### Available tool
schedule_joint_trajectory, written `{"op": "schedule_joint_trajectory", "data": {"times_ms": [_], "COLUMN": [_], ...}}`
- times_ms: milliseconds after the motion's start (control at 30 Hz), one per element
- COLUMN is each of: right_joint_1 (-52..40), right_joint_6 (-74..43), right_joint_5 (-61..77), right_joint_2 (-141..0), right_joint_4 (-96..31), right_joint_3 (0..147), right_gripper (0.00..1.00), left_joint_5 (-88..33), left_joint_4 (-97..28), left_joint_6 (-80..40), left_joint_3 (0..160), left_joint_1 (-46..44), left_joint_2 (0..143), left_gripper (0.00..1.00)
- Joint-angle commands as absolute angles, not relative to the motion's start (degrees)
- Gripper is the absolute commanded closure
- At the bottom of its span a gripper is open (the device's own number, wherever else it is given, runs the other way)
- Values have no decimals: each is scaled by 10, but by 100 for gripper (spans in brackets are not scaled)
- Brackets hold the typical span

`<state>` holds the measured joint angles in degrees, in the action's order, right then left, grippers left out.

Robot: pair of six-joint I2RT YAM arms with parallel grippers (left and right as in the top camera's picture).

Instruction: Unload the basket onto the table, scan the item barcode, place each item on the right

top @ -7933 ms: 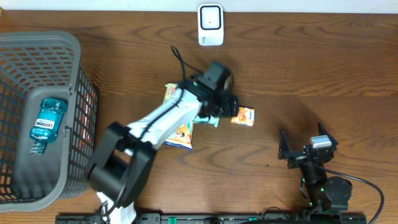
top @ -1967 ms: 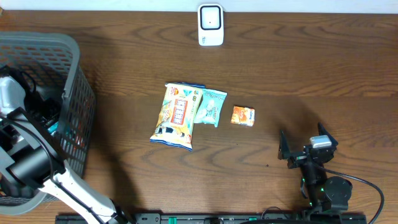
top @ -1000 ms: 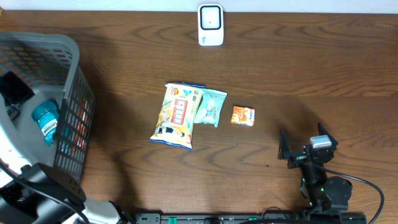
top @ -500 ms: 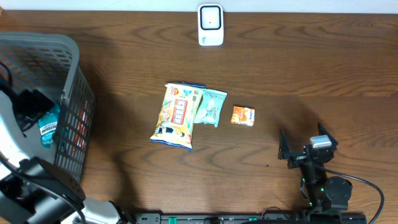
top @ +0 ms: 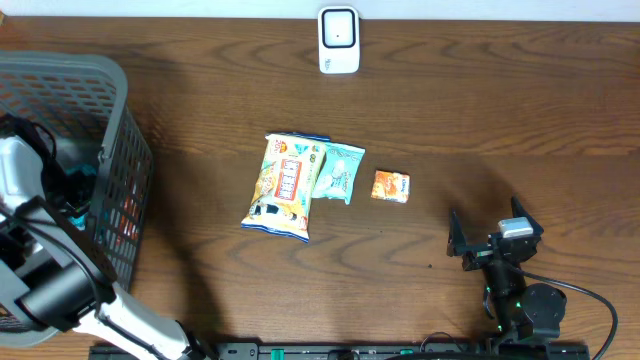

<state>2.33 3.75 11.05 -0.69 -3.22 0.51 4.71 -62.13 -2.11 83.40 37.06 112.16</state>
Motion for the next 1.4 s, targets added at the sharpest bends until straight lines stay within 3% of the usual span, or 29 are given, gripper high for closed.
{"op": "schedule_joint_trajectory", "data": {"times_ms": [0, 233, 467, 633, 900, 1200, 1367], "right_joint_1": [20, 20, 20, 20, 20, 20, 20], "right_joint_6": [39, 39, 39, 39, 39, 39, 39], "right_joint_5": [110, 110, 110, 110, 110, 110, 110], "right_joint_2": [-3, -3, -3, -3, -3, -3, -3], "right_joint_4": [-34, -34, -34, -34, -34, -34, -34], "right_joint_3": [3, 3, 3, 3, 3, 3, 3], "right_gripper": [1, 1, 1, 1, 1, 1, 1], "left_joint_5": [61, 60, 45, 43, 34, 15, 15], "left_joint_4": [-631, -624, -630, -648, -702, -714, -714], "left_joint_6": [12, 30, 30, 29, 18, 12, 12], "left_joint_3": [833, 809, 808, 811, 861, 874, 879], "left_joint_1": [372, 372, 372, 372, 372, 372, 372], "left_joint_2": [1148, 1185, 1208, 1207, 1198, 1168, 1134], "left_gripper": [12, 13, 41, 51, 58, 78, 81]}}
